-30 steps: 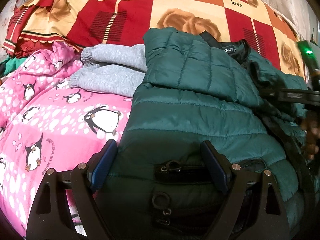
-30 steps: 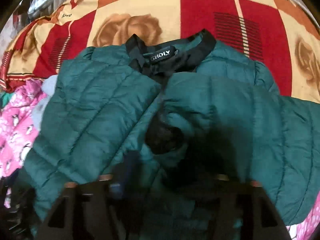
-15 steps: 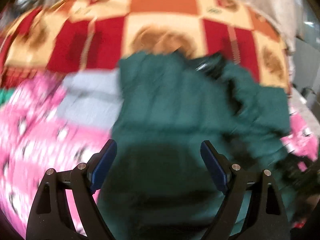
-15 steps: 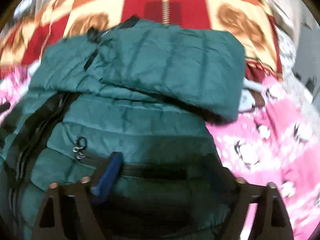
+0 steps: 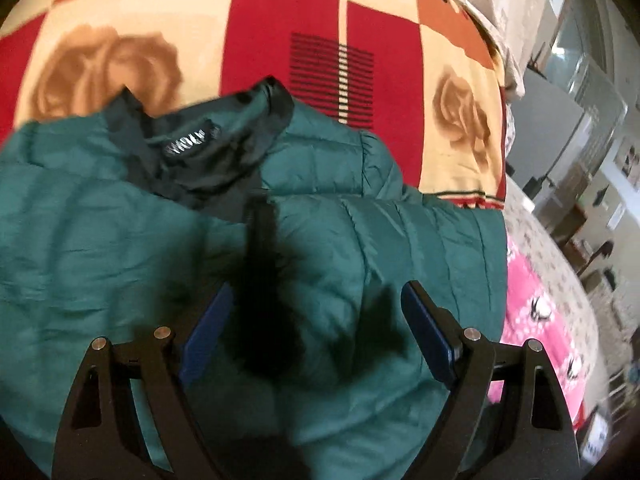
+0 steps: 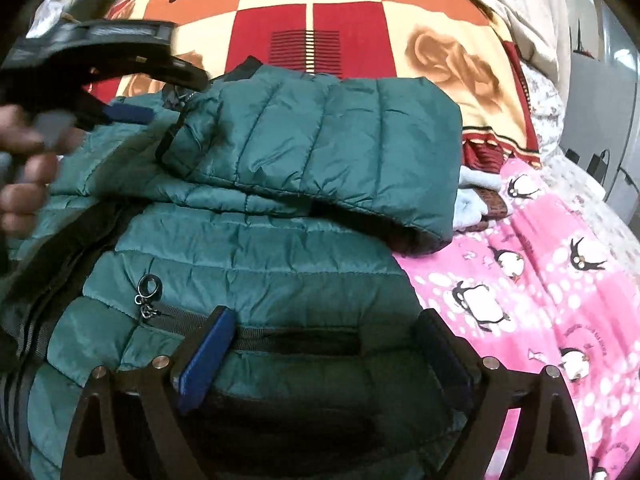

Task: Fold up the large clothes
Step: 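Grasp the other sleeve cuff with the right tool and lift it, then fold the held sleeve across the jacket body with the right tool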

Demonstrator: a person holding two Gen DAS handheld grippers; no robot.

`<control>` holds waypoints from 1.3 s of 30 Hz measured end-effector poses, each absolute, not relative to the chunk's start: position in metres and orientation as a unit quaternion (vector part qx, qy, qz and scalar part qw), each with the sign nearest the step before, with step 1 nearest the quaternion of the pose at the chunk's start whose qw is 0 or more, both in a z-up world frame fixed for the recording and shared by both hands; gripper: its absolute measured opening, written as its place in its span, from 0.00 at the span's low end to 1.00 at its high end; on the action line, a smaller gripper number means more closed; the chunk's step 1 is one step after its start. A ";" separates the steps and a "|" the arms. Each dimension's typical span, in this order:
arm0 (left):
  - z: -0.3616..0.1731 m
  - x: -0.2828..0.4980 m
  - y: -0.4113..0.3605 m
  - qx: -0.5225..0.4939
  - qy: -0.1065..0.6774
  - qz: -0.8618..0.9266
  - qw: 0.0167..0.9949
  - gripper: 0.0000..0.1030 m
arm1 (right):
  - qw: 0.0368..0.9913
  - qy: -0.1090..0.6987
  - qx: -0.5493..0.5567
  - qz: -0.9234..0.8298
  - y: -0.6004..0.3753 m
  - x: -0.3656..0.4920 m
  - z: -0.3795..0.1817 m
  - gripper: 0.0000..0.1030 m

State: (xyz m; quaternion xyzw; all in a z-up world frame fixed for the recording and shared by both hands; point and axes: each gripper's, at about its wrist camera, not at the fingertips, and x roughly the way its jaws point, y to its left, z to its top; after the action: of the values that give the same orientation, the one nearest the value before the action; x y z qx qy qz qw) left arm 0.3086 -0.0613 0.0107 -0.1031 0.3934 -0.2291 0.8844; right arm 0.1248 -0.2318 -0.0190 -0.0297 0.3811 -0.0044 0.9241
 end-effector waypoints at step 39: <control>0.024 0.251 0.144 -0.170 0.370 -0.078 0.910 0.21 | 0.919 0.391 -0.037 -0.015 -0.230 0.126 -0.019 0.89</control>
State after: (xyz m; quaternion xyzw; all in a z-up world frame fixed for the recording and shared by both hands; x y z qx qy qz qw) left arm 0.2508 0.1436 0.0242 -0.1696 0.3699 -0.0776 0.9102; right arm 0.1256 -0.2298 -0.0190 -0.0368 0.3914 -0.0155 0.9194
